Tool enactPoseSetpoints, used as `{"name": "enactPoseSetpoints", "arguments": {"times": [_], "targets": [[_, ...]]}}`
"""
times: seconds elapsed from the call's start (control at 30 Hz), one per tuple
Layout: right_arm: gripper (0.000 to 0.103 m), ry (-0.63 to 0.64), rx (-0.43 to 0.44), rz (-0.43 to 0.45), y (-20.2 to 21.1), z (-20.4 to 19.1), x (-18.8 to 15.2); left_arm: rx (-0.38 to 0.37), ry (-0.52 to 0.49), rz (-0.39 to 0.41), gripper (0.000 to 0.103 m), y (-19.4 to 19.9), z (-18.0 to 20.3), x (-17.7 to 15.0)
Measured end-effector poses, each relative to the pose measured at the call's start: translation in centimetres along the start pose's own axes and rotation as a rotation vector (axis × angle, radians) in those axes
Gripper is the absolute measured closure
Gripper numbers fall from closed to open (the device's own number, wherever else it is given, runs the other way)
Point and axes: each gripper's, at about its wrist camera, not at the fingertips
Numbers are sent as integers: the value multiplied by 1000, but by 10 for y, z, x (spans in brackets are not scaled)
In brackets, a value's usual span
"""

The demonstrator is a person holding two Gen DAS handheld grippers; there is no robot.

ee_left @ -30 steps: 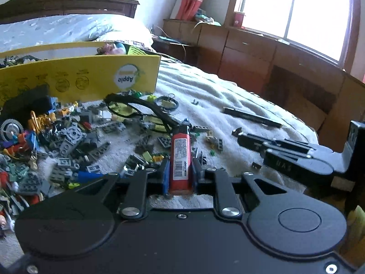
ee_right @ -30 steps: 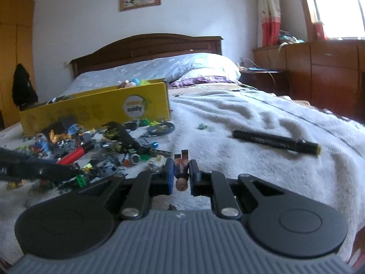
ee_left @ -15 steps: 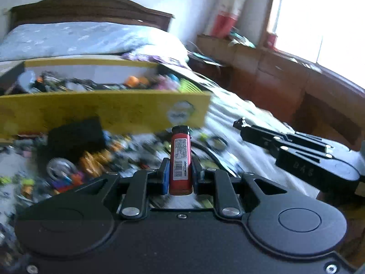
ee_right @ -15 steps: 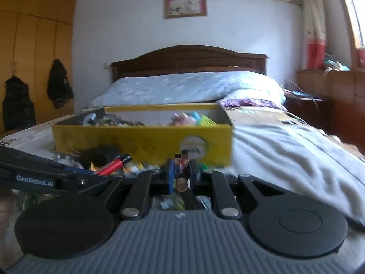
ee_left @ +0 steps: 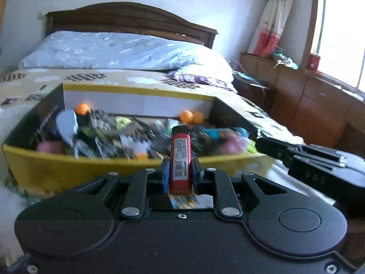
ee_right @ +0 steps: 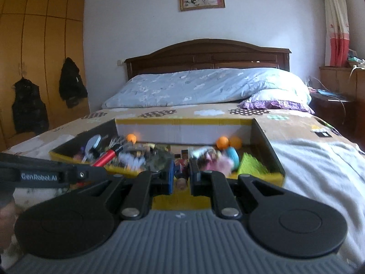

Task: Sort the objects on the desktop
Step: 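Carry the lighter and minifigure piece into the yellow box and open both tools, then withdraw both tools from the box back over the Lego pile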

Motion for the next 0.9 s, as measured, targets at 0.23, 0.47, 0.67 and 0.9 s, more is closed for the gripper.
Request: {"name": "enactPoseSetpoints", "arguments": {"times": [0.23, 0.47, 0.67, 0.9], "targets": [[87, -10, -30, -28, -68, 0, 19, 97, -5, -18, 85, -57, -17, 30], [87, -16, -57, -16, -97, 6, 1, 163, -43, -33, 85, -101, -34, 36], [86, -12, -51, -34, -107, 13, -8, 167, -76, -7, 77, -122, -33, 35], [40, -7, -42, 12, -102, 12, -11, 157, -96, 6, 30, -130, -23, 33]]}}
Point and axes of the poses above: each gripper's, at about its wrist camera, not at the fingertips, and y roughly against the way its jaws point, z to its right, x to its top, and after that the axes turned 9 degrees about y, right-handed
